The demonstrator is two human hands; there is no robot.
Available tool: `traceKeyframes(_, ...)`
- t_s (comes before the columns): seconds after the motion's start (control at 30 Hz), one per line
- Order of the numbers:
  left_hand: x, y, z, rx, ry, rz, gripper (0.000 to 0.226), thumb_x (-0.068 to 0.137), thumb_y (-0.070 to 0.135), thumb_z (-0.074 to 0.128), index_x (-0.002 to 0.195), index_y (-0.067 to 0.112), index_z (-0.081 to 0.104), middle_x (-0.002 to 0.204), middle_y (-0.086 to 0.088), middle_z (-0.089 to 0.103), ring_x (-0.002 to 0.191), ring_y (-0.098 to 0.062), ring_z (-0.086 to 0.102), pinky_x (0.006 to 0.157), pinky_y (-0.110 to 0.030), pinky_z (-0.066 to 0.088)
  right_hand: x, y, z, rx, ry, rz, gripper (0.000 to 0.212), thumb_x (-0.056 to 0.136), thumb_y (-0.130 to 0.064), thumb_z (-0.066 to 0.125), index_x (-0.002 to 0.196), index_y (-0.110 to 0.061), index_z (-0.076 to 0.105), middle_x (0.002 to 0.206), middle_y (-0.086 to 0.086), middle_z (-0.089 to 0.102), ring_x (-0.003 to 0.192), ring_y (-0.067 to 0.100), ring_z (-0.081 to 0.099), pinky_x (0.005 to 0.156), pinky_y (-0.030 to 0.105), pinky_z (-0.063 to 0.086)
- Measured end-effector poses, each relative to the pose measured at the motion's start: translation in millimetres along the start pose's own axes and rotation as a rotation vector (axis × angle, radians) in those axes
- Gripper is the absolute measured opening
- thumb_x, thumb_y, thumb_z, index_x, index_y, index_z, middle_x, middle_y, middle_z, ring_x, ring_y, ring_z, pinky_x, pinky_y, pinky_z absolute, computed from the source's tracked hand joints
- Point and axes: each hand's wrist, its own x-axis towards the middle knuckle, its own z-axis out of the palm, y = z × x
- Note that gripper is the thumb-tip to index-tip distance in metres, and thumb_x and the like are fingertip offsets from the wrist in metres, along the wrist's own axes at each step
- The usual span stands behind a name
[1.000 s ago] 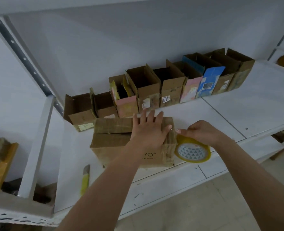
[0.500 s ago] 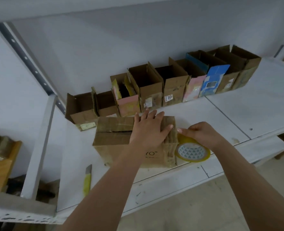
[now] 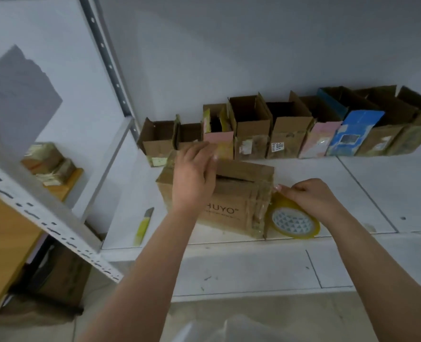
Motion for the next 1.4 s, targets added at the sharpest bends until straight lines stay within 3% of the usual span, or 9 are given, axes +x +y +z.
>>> traceKeyframes(0.13, -38.3, -45.1, -27.4, 0.127, 0.15, -0.507, 0.037, 0.103, 0.024, 0.04, 0.136, 0.009, 0.048, 0.139, -0.014, 0.046, 0.131, -0.028, 0.036, 0.108, -0.038, 0.034, 1.7, 1.0, 3.3, -0.008, 0.03, -0.026, 0.065, 0.073, -0.069, 0.064, 0.052, -0.008, 0.065, 0.052, 0.009, 0.062, 0.057, 0.024, 0.064, 0.059, 0.033, 0.046)
traceKeyframes(0.27, -65.4, -75.3, -30.4, 0.358, -0.094, -0.888, 0.057, 0.103, 0.04, 0.031, 0.144, -0.001, 0.032, 0.147, -0.023, 0.034, 0.135, -0.039, 0.029, 0.109, -0.049, 0.029, 2.3, 1.0, 4.6, -0.024, 0.021, -0.015, 0.067, 0.073, -0.071, 0.062, 0.059, -0.006, 0.069, 0.056, 0.009, 0.066, 0.058, 0.023, 0.066, 0.062, 0.036, 0.051)
traceKeyframes(0.4, -88.8, -87.6, -30.0, 0.596, -0.421, -1.04, 0.051, 0.102, 0.035, 0.039, 0.139, 0.0, 0.034, 0.142, -0.021, 0.037, 0.131, -0.037, 0.035, 0.105, -0.042, 0.035, 1.8, 1.1, 5.2, -0.02, 0.017, 0.005, 0.064, 0.073, -0.071, 0.062, 0.06, -0.009, 0.071, 0.056, 0.005, 0.067, 0.059, 0.021, 0.067, 0.064, 0.036, 0.053)
traceKeyframes(0.53, -92.2, -91.1, -27.1, 0.546, -0.435, -1.111, 0.039, 0.097, 0.016, 0.048, 0.131, 0.001, 0.037, 0.134, -0.021, 0.045, 0.124, -0.036, 0.043, 0.1, -0.041, 0.039, 0.8, 1.7, 5.5, -0.013, 0.006, 0.016, 0.064, 0.074, -0.072, 0.062, 0.061, -0.01, 0.072, 0.057, 0.005, 0.068, 0.06, 0.021, 0.067, 0.065, 0.036, 0.054)
traceKeyframes(0.73, -84.5, -81.4, -29.2, 0.301, -0.183, -1.138, 0.028, 0.095, 0.0, 0.042, 0.123, -0.003, 0.041, 0.127, -0.023, 0.046, 0.111, -0.04, 0.052, 0.093, -0.044, 0.043, 1.1, 3.1, 5.0, -0.021, -0.02, 0.015, 0.066, 0.075, -0.072, 0.06, 0.061, -0.008, 0.07, 0.059, 0.008, 0.068, 0.059, 0.022, 0.066, 0.061, 0.033, 0.05)
traceKeyframes(0.87, -47.9, -29.0, -39.1, 0.017, 0.157, -0.654, 0.009, 0.098, 0.011, 0.037, 0.106, 0.014, 0.034, 0.089, 0.0, 0.053, 0.081, -0.021, 0.057, 0.058, -0.029, 0.039, 2.7, 1.7, 4.9, -0.025, -0.027, 0.012, 0.066, 0.077, -0.069, 0.061, 0.059, -0.006, 0.068, 0.058, 0.01, 0.066, 0.058, 0.022, 0.066, 0.058, 0.031, 0.046)
traceKeyframes(1.03, 11.4, 55.7, -0.4, -0.221, -0.322, -0.242, 0.027, 0.104, 0.034, 0.036, 0.085, 0.024, 0.052, 0.071, 0.008, 0.057, 0.057, 0.004, 0.053, 0.052, -0.01, 0.039, -1.1, -0.2, -0.2, 0.032, -0.105, 0.027, 0.064, 0.082, -0.063, 0.061, 0.067, -0.001, 0.069, 0.066, 0.015, 0.068, 0.061, 0.025, 0.068, 0.064, 0.034, 0.052)
traceKeyframes(1.17, 26.9, 85.0, 50.7, -0.406, -0.674, -0.362, 0.036, 0.104, 0.026, 0.038, 0.075, 0.016, 0.056, 0.058, 0.003, 0.061, 0.044, -0.008, 0.052, 0.049, -0.021, 0.045, -1.3, 7.4, -19.6, 0.27, -0.331, 0.129, 0.03, 0.087, -0.039, 0.068, 0.088, -0.01, 0.07, 0.088, 0.011, 0.071, 0.084, 0.027, 0.068, 0.079, 0.036, 0.051)
traceKeyframes(1.4, 18.9, 68.1, 74.1, -0.374, -0.648, -0.456, 0.039, 0.101, 0.023, 0.04, 0.069, 0.012, 0.058, 0.044, 0.004, 0.054, 0.035, -0.007, 0.044, 0.039, -0.015, 0.034, -5.3, 27.1, -22.5, 0.324, -0.362, 0.06, 0.02, 0.087, -0.035, 0.069, 0.106, -0.027, 0.069, 0.104, 0.004, 0.071, 0.093, 0.021, 0.068, 0.083, 0.033, 0.057)
